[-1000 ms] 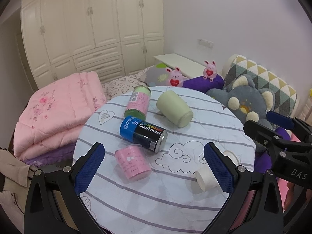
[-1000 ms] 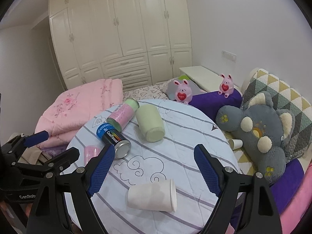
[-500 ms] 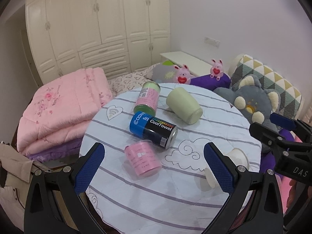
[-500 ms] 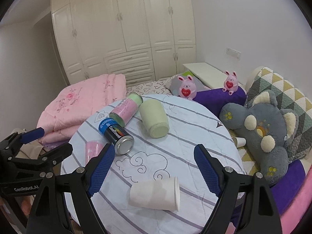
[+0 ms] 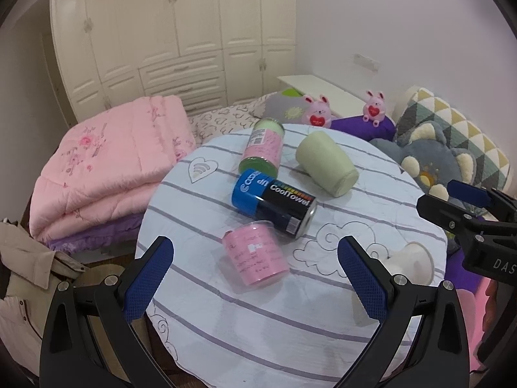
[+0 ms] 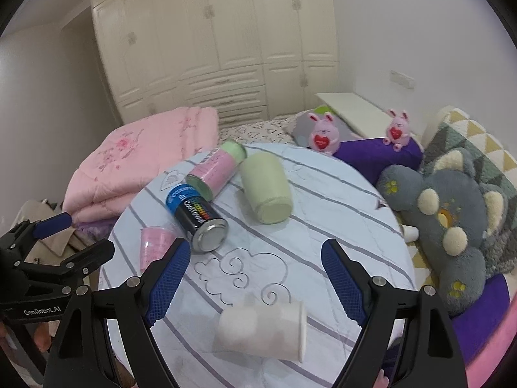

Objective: Flip cup upright

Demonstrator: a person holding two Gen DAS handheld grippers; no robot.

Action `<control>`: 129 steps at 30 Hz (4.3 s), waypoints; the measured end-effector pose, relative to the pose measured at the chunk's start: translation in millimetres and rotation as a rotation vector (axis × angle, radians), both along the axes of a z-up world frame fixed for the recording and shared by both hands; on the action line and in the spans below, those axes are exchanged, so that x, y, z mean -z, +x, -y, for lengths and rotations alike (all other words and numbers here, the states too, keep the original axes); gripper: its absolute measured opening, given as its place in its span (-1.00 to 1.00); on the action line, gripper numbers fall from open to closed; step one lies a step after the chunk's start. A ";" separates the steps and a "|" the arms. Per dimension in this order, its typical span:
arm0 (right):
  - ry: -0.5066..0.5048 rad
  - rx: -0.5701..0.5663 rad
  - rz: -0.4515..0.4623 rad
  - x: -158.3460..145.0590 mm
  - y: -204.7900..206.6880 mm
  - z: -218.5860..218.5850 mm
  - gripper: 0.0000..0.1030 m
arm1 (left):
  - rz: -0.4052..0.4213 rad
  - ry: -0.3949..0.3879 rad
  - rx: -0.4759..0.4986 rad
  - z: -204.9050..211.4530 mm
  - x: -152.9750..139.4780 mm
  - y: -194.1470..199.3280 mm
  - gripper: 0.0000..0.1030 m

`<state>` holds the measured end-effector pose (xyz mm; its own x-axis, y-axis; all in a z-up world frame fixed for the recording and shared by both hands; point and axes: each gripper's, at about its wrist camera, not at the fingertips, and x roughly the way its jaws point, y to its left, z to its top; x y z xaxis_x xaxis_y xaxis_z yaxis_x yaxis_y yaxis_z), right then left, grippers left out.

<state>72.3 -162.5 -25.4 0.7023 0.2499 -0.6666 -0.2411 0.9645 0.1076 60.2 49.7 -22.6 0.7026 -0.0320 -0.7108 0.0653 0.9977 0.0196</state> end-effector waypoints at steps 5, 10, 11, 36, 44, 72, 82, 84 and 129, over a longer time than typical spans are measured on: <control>-0.022 -0.007 -0.016 6.9 18.1 -6.2 0.64 | -0.021 -0.016 -0.022 -8.8 6.5 8.8 0.99; -0.067 -0.003 -0.059 14.6 46.2 -7.0 0.64 | -0.040 -0.016 -0.023 -5.8 13.2 25.1 0.99; -0.070 -0.009 -0.075 17.1 53.0 -7.3 0.64 | -0.042 -0.016 -0.023 -4.8 14.0 28.3 0.99; -0.114 -0.139 -0.290 81.6 188.2 -19.5 0.63 | -0.143 -0.021 -0.087 -2.0 41.6 133.9 0.99; -0.076 -0.106 -0.321 82.3 182.9 -10.9 0.41 | -0.185 -0.027 -0.083 2.1 45.0 136.0 0.99; 0.074 -0.008 -0.262 72.7 97.5 73.8 0.57 | -0.384 -0.159 -0.069 119.8 46.2 144.3 0.99; 0.015 -0.018 -0.255 88.7 117.3 97.8 0.57 | -0.488 -0.145 -0.134 150.3 82.7 185.0 0.99; 0.022 -0.029 -0.254 91.2 119.5 100.8 0.57 | -0.500 -0.149 -0.145 150.2 89.0 190.2 0.99; 0.023 -0.124 -0.162 93.5 97.6 77.5 0.57 | -0.152 -0.081 0.055 145.1 50.6 119.1 0.95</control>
